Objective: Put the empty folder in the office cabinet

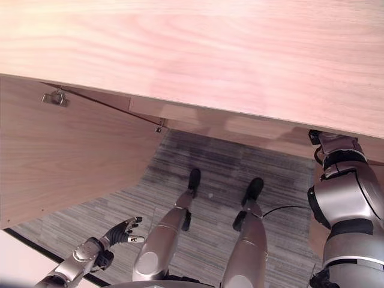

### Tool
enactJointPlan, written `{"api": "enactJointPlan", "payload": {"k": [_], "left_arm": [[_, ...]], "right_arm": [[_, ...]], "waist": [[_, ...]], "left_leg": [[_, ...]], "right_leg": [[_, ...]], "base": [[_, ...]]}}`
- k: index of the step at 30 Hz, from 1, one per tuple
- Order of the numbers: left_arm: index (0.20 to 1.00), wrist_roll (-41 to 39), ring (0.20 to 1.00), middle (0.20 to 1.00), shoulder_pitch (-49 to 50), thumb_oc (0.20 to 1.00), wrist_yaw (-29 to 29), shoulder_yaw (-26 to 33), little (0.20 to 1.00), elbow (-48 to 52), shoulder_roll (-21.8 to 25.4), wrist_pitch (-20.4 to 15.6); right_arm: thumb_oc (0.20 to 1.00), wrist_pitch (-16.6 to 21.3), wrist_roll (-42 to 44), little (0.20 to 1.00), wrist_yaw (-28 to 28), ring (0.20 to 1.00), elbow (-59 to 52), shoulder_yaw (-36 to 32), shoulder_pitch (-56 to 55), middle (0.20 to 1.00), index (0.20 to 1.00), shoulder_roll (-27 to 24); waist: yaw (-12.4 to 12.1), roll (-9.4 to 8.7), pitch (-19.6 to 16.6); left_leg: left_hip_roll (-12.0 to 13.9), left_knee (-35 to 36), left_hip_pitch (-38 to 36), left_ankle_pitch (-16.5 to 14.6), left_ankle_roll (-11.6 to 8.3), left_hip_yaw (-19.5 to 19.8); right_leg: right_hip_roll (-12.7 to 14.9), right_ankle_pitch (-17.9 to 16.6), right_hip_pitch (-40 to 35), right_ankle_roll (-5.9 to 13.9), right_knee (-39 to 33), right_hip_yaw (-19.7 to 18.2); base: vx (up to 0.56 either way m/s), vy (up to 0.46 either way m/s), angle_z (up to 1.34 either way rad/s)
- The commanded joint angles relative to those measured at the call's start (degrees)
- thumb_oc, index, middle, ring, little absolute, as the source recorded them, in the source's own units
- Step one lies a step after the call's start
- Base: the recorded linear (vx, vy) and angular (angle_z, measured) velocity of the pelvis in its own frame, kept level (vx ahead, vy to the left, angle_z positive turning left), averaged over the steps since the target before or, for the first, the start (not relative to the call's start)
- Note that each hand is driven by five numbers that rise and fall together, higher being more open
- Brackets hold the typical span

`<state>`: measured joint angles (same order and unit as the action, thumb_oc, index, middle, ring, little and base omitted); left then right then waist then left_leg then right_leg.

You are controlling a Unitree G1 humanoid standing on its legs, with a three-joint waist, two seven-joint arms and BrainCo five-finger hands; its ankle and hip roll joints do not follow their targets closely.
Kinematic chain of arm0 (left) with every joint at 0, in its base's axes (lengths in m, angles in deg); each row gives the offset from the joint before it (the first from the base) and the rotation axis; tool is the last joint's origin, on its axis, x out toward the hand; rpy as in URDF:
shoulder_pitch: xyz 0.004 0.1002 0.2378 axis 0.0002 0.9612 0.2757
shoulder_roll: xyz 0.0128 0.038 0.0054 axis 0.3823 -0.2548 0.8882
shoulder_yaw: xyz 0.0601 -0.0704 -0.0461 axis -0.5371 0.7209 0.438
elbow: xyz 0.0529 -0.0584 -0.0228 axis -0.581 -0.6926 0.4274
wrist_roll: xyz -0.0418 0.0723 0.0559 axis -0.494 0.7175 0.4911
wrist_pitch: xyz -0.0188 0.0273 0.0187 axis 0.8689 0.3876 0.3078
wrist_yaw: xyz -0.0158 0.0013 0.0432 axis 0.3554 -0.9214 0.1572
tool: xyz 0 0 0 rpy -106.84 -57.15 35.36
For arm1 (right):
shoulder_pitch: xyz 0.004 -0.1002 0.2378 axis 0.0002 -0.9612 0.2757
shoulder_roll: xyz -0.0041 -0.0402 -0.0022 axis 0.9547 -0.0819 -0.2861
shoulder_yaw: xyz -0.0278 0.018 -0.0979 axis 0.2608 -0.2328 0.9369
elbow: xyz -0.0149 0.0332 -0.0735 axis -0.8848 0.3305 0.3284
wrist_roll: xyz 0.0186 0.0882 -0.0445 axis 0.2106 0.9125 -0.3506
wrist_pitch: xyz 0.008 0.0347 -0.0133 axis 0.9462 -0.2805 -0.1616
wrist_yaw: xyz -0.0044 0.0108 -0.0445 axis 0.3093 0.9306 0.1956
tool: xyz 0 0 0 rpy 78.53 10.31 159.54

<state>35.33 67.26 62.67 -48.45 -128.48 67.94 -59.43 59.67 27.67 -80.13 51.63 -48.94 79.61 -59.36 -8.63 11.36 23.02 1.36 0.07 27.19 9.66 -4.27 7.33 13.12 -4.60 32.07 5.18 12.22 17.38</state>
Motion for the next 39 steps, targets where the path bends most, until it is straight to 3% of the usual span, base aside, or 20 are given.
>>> {"api": "enactJointPlan", "payload": {"k": [1,6,8,9,15,18,26,27,28,33,35,36,37,38,39], "left_arm": [[1.0,0.17,1.0,1.0,1.09,1.0,-0.43,-1.02,1.0,-2.24,2.39,-0.4],[1.0,-0.49,1.0,1.0,1.3,1.0,-0.88,1.76,1.0,-4.49,0.25,-0.24],[1.0,0.09,1.0,1.0,1.75,1.0,-1.78,4.3,1.0,-6.56,-2.2,0.04],[1.0,0.11,1.0,1.0,1.84,1.0,-1.79,4.25,1.0,-6.58,-2.11,0.0],[1.0,4.07,1.0,1.0,3.1,1.0,-2.28,8.28,1.0,-9.94,-5.86,0.44],[1.0,6.15,1.0,1.0,3.91,1.0,-2.45,10.47,1.0,-11.71,-6.12,0.61],[1.0,9.28,1.0,1.0,5.49,1.0,-2.8,14.59,1.0,-16.76,-6.9,0.96],[1.0,9.54,1.0,1.0,5.71,1.0,-3.23,14.93,1.0,-16.96,-7.28,0.97],[1.0,10.31,1.0,1.0,6.25,1.0,-3.41,15.19,1.0,-16.99,-8.0,1.14],[1.0,10.85,1.0,1.0,6.49,1.0,-3.82,15.59,1.0,-17.15,-8.35,1.47],[1.0,10.48,1.0,1.0,6.25,1.0,-4.15,15.6,1.0,-17.04,-8.52,1.49],[1.0,9.91,1.0,1.0,5.79,1.0,-4.55,15.42,1.0,-16.77,-8.76,1.5],[1.0,7.92,1.0,1.0,4.6,1.0,-5.23,15.14,1.0,-15.85,-8.94,1.44],[1.0,6.96,1.0,1.0,3.72,1.0,-5.97,15.2,1.0,-15.66,-8.83,1.56],[1.0,6.97,1.0,1.0,3.45,1.0,-6.41,15.19,1.0,-15.78,-8.78,1.51]], "right_arm": [[0.2,8.53,4.5,0.2,-5.34,0.2,-9.84,-1.79,7.28,0.2,0.2,-5.11],[0.2,10.7,7.31,0.2,-4.89,0.2,-18.95,-8.08,-3.71,0.2,0.2,1.98],[0.2,11.4,3.94,0.2,-5.33,0.2,-28.67,-11.2,-14.65,0.2,0.2,7.82],[0.2,11.27,3.81,0.2,-5.46,0.2,-28.99,-11.38,-15.01,0.2,0.2,7.91],[0.2,10.91,-4.7,0.2,-2.58,0.2,-44.71,-12.9,-38.25,0.2,0.2,19.86],[0.2,10.27,-7.6,0.2,0.45,0.2,-50.52,-12.33,-45.6,0.2,0.2,21.1],[0.2,9.16,-9.7,0.2,5.97,0.2,-53.4,-11.13,-56.13,0.2,0.2,23.97],[0.442,8.73,-9.71,0.442,6.44,0.442,-52.95,-10.83,-56.84,0.442,0.442,24.46],[1.0,7.98,-9.9,1.0,7.42,1.0,-51.2,-9.97,-58.09,1.0,1.0,25.68],[1.0,6.34,-11.0,1.0,9.37,1.0,-46.43,-8.36,-60.46,1.0,1.0,27.58],[1.0,5.9,-11.17,1.0,9.3,1.0,-44.31,-8.29,-60.28,1.0,1.0,28.12],[1.0,5.67,-11.28,1.0,8.98,1.0,-42.59,-8.27,-60.03,1.0,1.0,28.55],[1.0,5.26,-10.8,1.0,8.83,1.0,-40.37,-8.17,-59.86,1.0,1.0,29.43],[1.0,5.16,-10.55,1.0,8.95,1.0,-38.22,-7.74,-60.14,1.0,1.0,29.67],[1.0,4.99,-10.71,1.0,9.05,1.0,-37.18,-7.38,-60.22,1.0,1.0,29.9]], "waist": [[-3.23,-3.22,-1.64],[-2.18,-4.36,-2.27],[-0.9,-5.64,-2.78],[-0.93,-5.69,-2.84],[2.01,-8.11,-5.68],[3.39,-9.34,-7.46],[5.47,-10.86,-11.95],[5.59,-11.05,-12.49],[5.65,-11.36,-13.36],[5.87,-11.69,-13.85],[6.1,-11.65,-13.7],[6.43,-11.58,-13.66],[7.2,-11.23,-13.34],[6.85,-10.85,-14.04],[6.49,-10.89,-14.5]], "left_leg": [[2.78,1.42,-4.1,-3.74,-2.06,0.91],[3.07,2.29,-6.27,-3.89,-2.17,0.5],[3.24,3.08,-7.82,-3.92,-2.17,0.18],[3.24,3.13,-7.92,-3.9,-2.16,0.2],[3.18,4.26,-12.45,-4.95,-1.92,-1.03],[3.15,4.59,-14.2,-5.15,-1.82,-1.9],[2.74,4.93,-19.57,-6.93,-1.55,-3.71],[2.62,4.93,-20.41,-7.27,-1.35,-3.94],[2.42,4.93,-22.0,-7.93,-0.91,-4.41],[2.37,4.93,-25.2,-8.8,-0.02,-4.84],[2.35,4.93,-25.56,-8.53,0.03,-4.82],[2.34,4.93,-25.56,-8.06,0.19,-4.35],[2.22,4.46,-24.9,-6.97,0.73,-3.23],[2.12,3.74,-23.5,-5.96,0.82,-1.88],[2.01,3.47,-22.87,-5.65,0.78,-1.23]], "right_leg": [[1.09,7.97,-4.83,4.31,6.06,0.25],[0.82,7.09,-7.65,4.45,4.11,0.21],[0.48,6.15,-9.85,4.6,2.13,0.15],[0.47,6.12,-9.99,4.61,2.02,0.19],[0.22,3.88,-15.93,5.3,-3.22,0.06],[0.08,2.78,-18.53,5.67,-5.91,-0.2],[0.01,0.86,-24.11,6.45,-10.3,-0.95],[-0.02,0.8,-24.71,6.47,-10.37,-1.25],[-0.09,1.01,-25.63,6.48,-9.82,-1.61],[-0.28,2.98,-26.74,6.4,-5.23,-2.73],[-0.34,2.27,-26.6,6.69,-3.85,-3.2],[-0.84,1.73,-26.31,7.27,-2.24,-5.05],[-3.56,3.01,-25.95,7.8,1.81,-11.51],[-6.17,6.15,-27.55,7.08,3.83,-15.71],[-6.82,7.4,-28.98,6.7,4.21,-16.49]], "base": [[0.0,0.0,0.0],[0.0,0.036,-0.01],[0.0,0.013,-0.02],[0.0,0.0,0.0],[0.04,0.04,-0.04],[0.07,0.059,-0.07],[0.07,0.066,-0.11],[0.08,0.124,-0.34],[0.07,0.11,-0.33],[0.01,0.061,-0.1],[-0.05,0.013,0.0],[-0.18,-0.03,0.05],[-0.24,-0.09,0.13],[-0.26,-0.133,0.31],[-0.19,-0.182,0.64]]}}
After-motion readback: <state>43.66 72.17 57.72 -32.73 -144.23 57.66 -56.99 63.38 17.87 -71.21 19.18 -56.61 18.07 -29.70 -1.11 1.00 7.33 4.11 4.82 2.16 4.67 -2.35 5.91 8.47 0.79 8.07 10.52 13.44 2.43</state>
